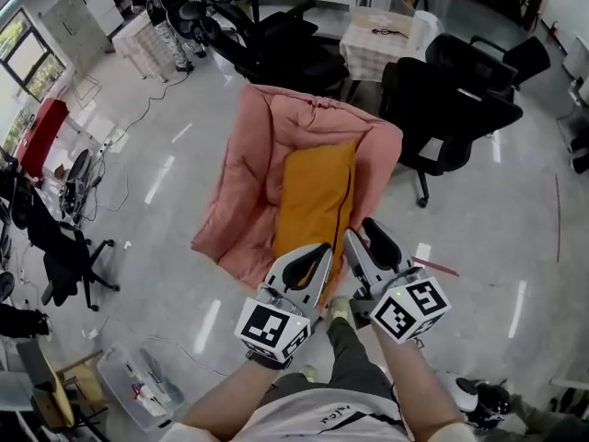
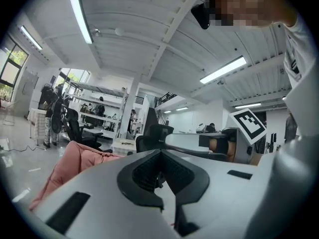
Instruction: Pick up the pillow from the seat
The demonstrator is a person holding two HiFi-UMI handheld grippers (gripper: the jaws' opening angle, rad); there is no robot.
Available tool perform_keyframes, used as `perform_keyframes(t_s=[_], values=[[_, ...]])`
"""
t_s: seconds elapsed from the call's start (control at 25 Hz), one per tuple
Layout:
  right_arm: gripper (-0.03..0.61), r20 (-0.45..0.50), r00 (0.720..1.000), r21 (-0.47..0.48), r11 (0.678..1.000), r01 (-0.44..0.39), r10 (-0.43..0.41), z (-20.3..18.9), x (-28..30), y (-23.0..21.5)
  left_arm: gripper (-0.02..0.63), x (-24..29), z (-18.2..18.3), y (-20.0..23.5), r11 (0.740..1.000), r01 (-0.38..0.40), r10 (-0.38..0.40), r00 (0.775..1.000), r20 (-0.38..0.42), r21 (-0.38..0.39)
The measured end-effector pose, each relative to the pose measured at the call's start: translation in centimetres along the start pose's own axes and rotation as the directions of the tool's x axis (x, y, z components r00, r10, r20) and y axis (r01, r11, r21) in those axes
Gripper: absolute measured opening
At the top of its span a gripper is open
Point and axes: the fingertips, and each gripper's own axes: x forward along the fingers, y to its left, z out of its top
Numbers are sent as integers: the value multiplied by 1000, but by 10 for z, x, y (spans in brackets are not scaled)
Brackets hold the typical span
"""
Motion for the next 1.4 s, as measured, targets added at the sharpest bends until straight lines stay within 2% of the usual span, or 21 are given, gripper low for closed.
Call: perform_keyframes(t_s=[0.24, 0.52, 1.0, 1.2, 1.4], values=[[173, -61, 998, 40, 999, 31, -28, -2, 76, -100, 9, 88, -18, 54, 998, -56, 56, 998, -35, -12], [213, -147, 986, 93, 991, 98, -84, -44, 149, -190, 9, 149, -53, 108, 993, -113, 111, 991, -73, -23], [291, -251, 953, 75, 979, 192, -168, -106, 232, -277, 9, 202, -107, 154, 987, -150, 141, 980, -139, -60], [307, -289, 942, 73, 977, 201, -172, -122, 252, -292, 9, 210, -118, 166, 985, -157, 145, 979, -146, -73], [302, -354, 918, 58, 975, 214, -180, -141, 259, -298, 9, 216, -124, 174, 984, -162, 150, 977, -149, -74]])
